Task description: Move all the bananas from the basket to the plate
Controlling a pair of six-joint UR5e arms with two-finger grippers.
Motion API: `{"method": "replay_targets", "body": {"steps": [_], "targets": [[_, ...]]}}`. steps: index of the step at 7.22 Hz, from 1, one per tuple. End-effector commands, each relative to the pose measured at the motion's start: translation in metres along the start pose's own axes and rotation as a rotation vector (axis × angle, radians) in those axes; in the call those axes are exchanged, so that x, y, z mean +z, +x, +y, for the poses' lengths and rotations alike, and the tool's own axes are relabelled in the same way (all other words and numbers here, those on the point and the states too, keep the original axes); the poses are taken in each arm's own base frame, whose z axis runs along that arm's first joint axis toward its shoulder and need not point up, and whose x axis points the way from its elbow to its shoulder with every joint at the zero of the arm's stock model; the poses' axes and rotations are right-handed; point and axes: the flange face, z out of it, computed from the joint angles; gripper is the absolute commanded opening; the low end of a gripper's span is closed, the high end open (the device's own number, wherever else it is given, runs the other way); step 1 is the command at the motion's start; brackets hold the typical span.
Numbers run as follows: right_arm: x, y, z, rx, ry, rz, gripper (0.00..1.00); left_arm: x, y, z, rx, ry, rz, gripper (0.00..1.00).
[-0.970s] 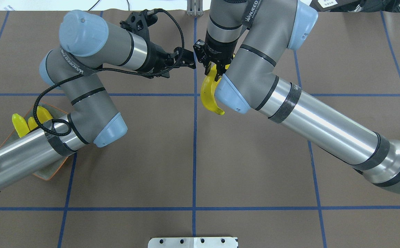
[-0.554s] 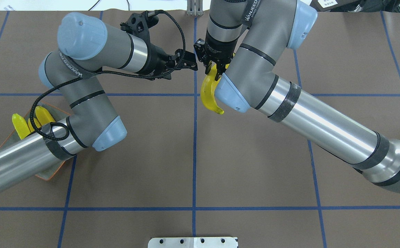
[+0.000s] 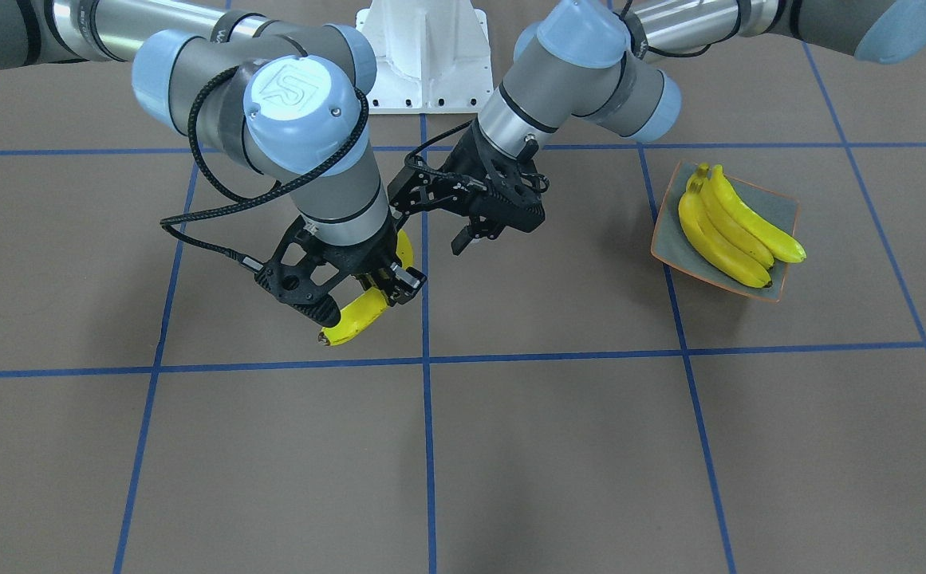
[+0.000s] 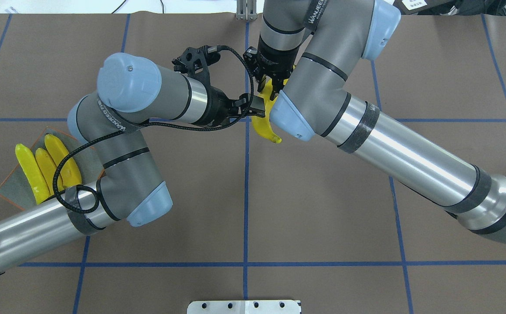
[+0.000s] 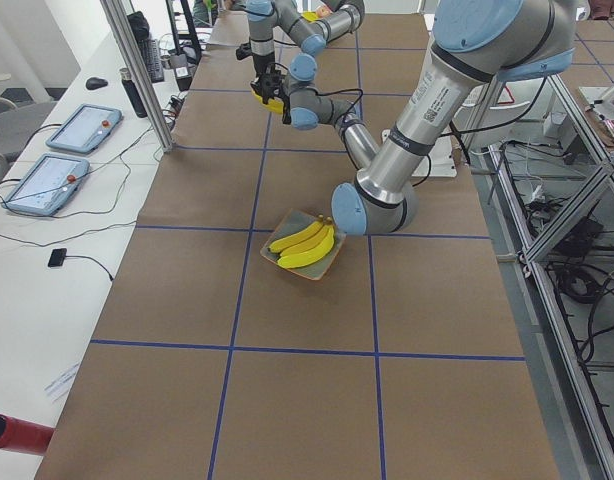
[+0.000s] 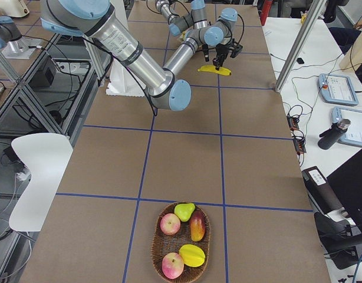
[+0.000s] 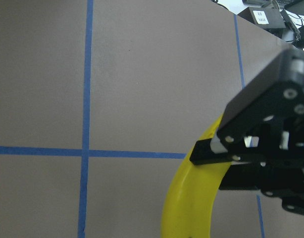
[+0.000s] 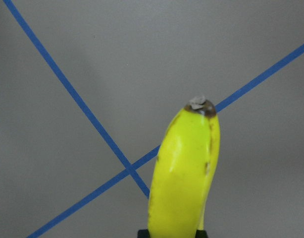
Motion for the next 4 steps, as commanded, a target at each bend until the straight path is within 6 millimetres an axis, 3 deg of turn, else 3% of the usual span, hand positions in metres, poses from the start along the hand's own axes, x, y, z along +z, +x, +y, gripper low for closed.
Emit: {"method": "replay_targets", "body": {"steps": [1, 4], "targets": [[-0.0033, -0.002, 0.0023, -0.002, -0.006, -0.005, 0.0, 0.0056, 0.0031, 0.0101, 0.004, -0.01, -0.001, 0.99], [-0.0098, -0.0052, 0.0076, -0.008, -0.017, -0.016, 0.0, 0.0101, 0.0052, 0.015, 0.007, -0.019, -0.002, 0.97]]}}
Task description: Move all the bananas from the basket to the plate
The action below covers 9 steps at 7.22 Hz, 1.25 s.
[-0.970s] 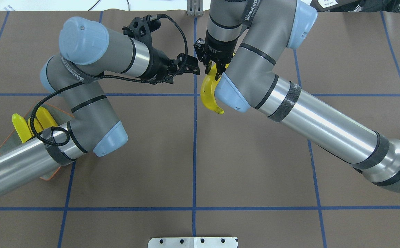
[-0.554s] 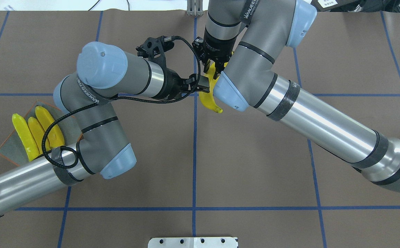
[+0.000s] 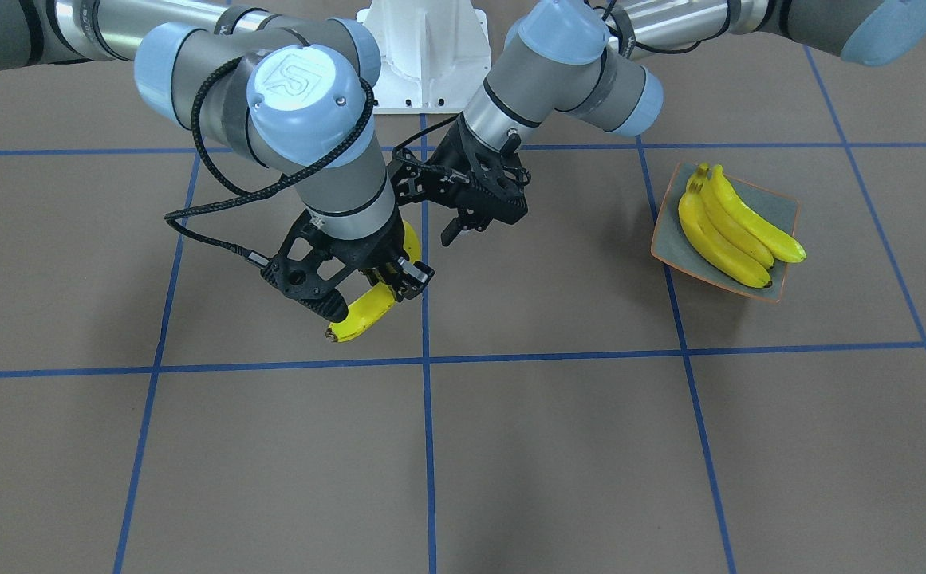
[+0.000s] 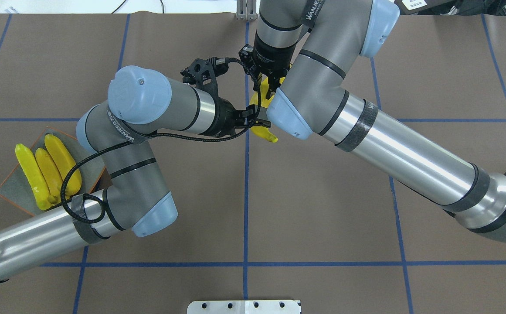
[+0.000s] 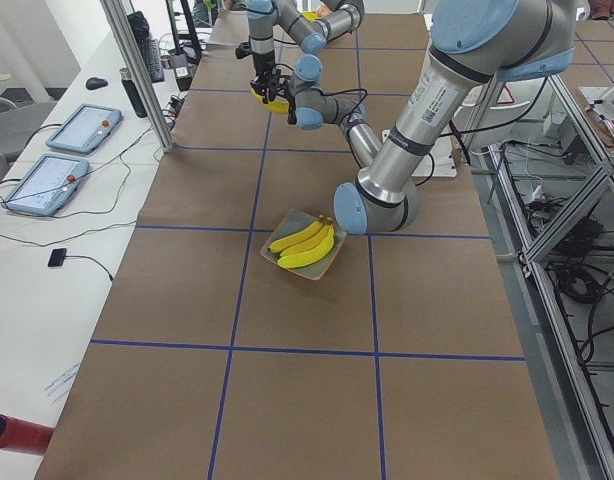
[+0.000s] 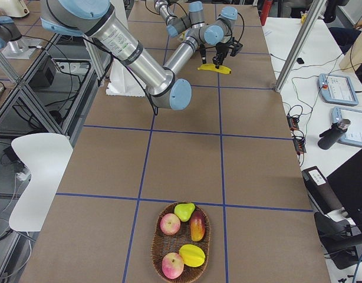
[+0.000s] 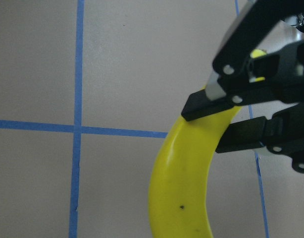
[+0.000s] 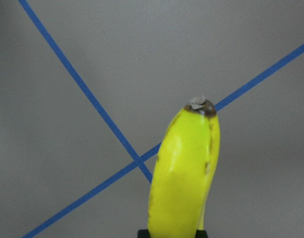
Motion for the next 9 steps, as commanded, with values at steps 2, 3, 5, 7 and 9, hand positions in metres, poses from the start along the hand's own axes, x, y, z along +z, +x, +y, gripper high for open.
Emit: {"method": "replay_targets", "body": {"steps": [2, 3, 5, 7, 9], "targets": [[-0.0033, 0.0001, 0.0036, -0.004, -0.015, -0.006, 0.0, 0.0011, 0.0013, 0.0009, 0.001, -0.002, 0.001, 0.86], [-0.004, 0.0001, 0.004, -0.003, -0.015, -0.007, 0.0, 0.0015, 0.0018, 0.0007, 0.001, -0.002, 0.001, 0.79], [-0.0093, 0.002, 0.0073, -0.003, -0.015, -0.007, 0.0, 0.0002, 0.0023, -0.0001, 0.002, 0.0, 0.003, 0.77], [-0.0093, 0.0041, 0.0072, -0.004, -0.015, -0.006, 0.0, -0.0008, 0.0032, 0.0001, 0.001, 0.0, 0.005, 0.68], [-0.0102, 0.0053, 0.0078, -0.004, -0.015, -0.009, 0.0, -0.0022, 0.0043, 0.0002, 0.002, 0.002, 0.009, 0.67]]}}
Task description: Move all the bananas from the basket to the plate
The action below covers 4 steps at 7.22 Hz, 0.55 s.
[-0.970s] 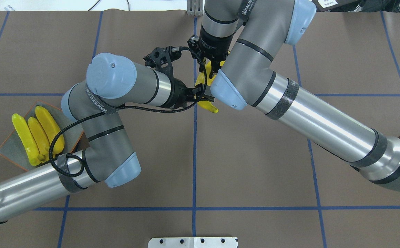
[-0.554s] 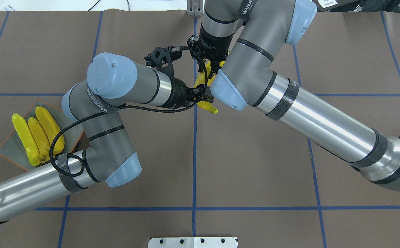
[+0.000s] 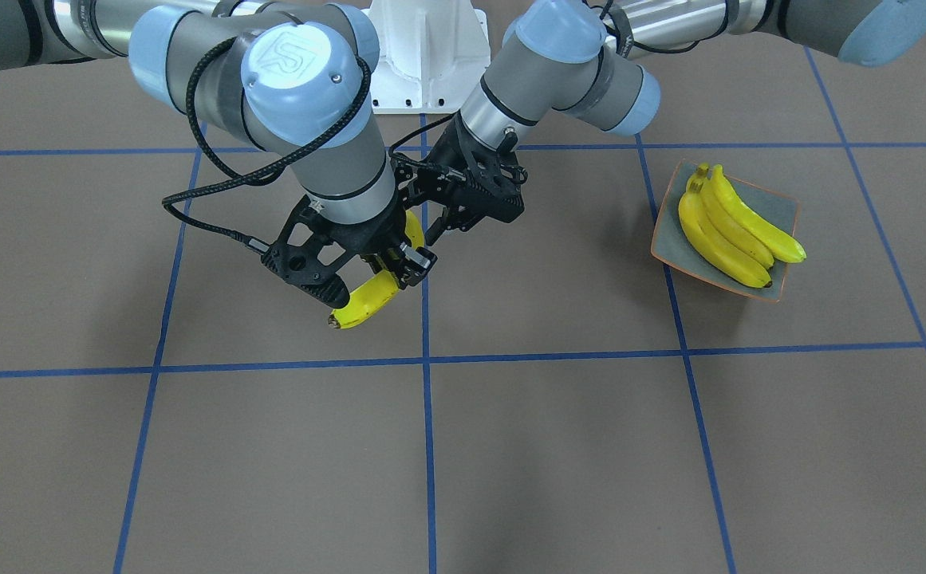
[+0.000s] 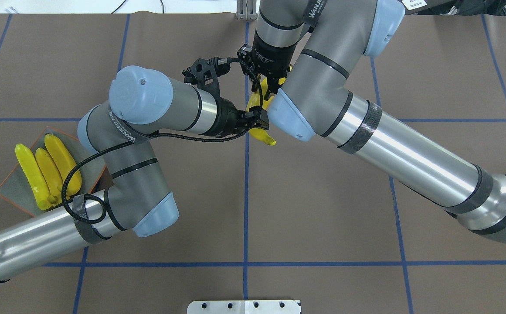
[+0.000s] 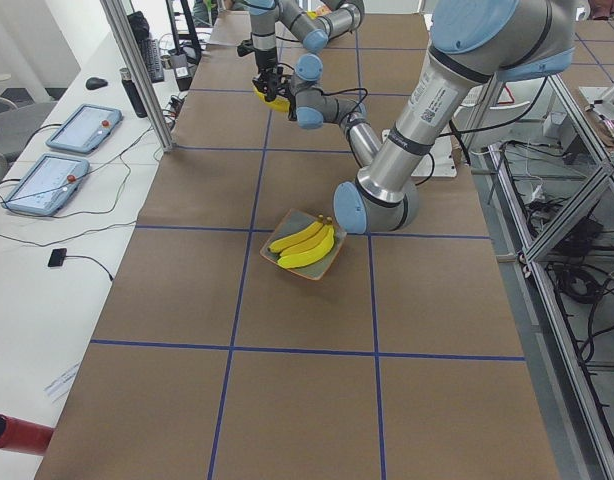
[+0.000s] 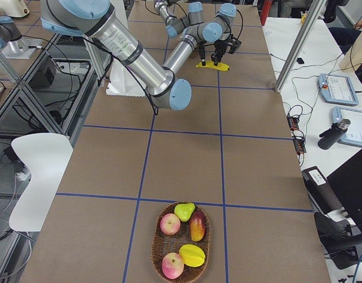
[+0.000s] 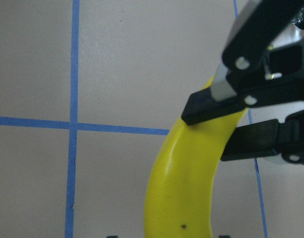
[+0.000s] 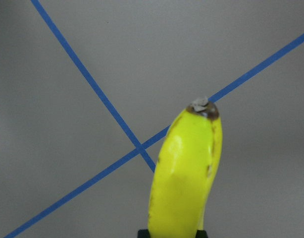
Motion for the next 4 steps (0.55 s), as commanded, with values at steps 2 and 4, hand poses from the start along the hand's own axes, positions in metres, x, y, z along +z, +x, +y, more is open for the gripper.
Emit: {"method": "replay_targets", "body": {"steps": [2, 4], "targets": [[-0.001, 0.001, 0.002, -0.004, -0.001, -0.004, 0.0, -0.001, 0.001, 0.0, 0.001, 0.0, 0.003, 0.3], [-0.011, 0.003, 0.008, -0.018, -0.003, -0.026, 0.0, -0.003, 0.002, 0.001, -0.004, 0.0, 0.009, 0.0]]}}
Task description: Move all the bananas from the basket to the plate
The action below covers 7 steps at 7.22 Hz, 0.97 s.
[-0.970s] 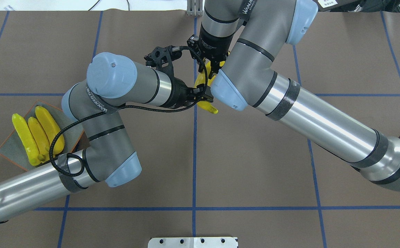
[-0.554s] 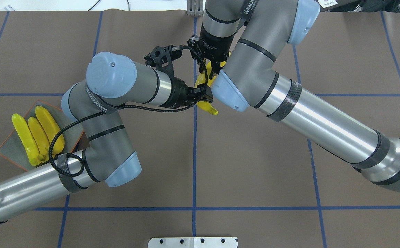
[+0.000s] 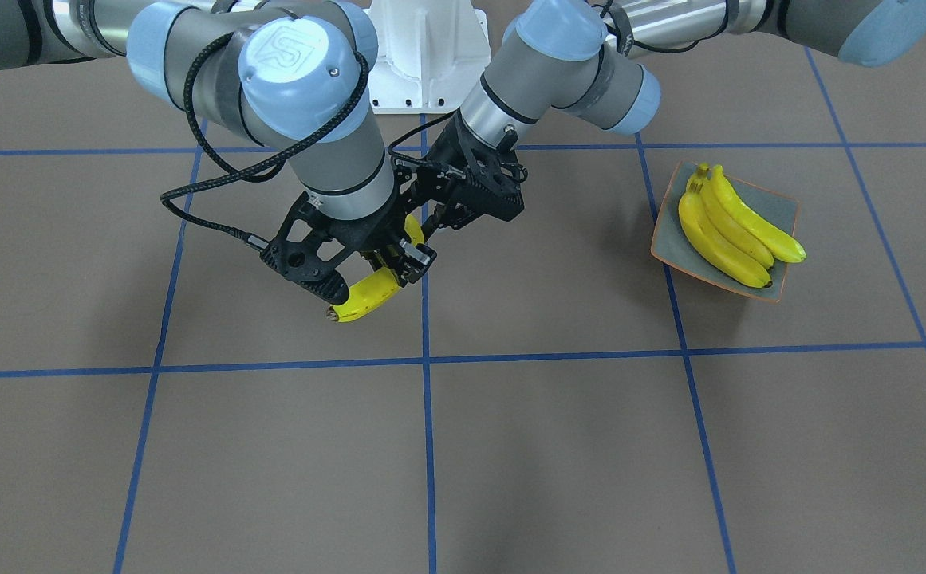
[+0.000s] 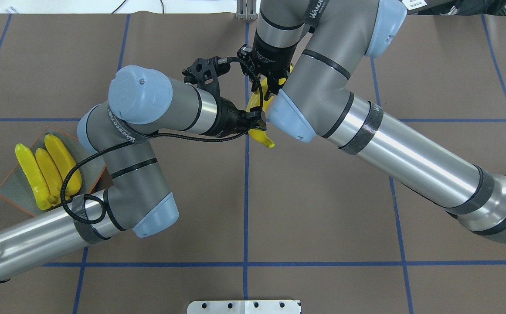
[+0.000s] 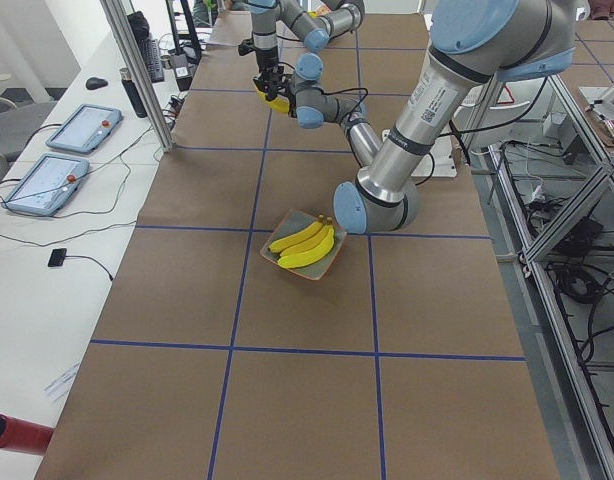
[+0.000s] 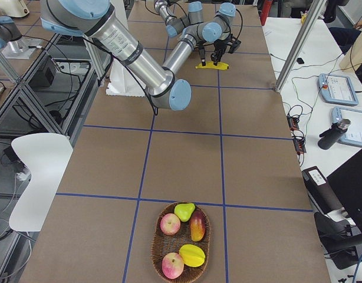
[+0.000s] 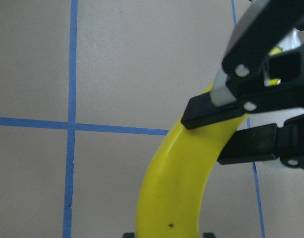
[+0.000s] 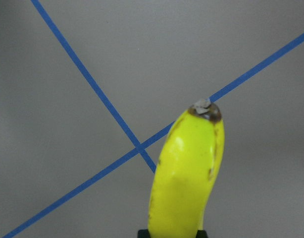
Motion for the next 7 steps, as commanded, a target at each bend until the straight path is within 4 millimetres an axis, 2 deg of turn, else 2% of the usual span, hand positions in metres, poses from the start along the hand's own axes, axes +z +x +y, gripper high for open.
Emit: {"method": "replay_targets", "body": {"steps": [1, 2, 3, 5, 6, 7], "targets": [[-0.011, 0.013, 0.007, -0.024, 0.0, -0.032, 0.99, -0.002, 0.001, 0.0, -0.002, 0.002, 0.004, 0.0], [-0.019, 0.031, 0.011, -0.046, -0.004, -0.055, 1.0, -0.001, -0.001, 0.001, -0.003, 0.0, 0.001, 0.0], [-0.019, 0.04, 0.009, -0.05, 0.0, -0.058, 1.0, -0.001, -0.001, 0.001, -0.003, 0.0, 0.001, 0.0], [-0.032, 0.048, 0.002, -0.047, 0.007, -0.076, 1.0, -0.003, -0.003, 0.0, -0.004, 0.002, -0.001, 0.0], [-0.04, 0.081, -0.016, -0.049, 0.029, -0.086, 1.0, -0.013, -0.01, 0.0, -0.005, 0.004, -0.001, 0.0], [-0.05, 0.114, -0.046, -0.075, 0.062, -0.086, 1.0, -0.025, -0.036, 0.005, -0.006, 0.002, -0.019, 0.0]]}}
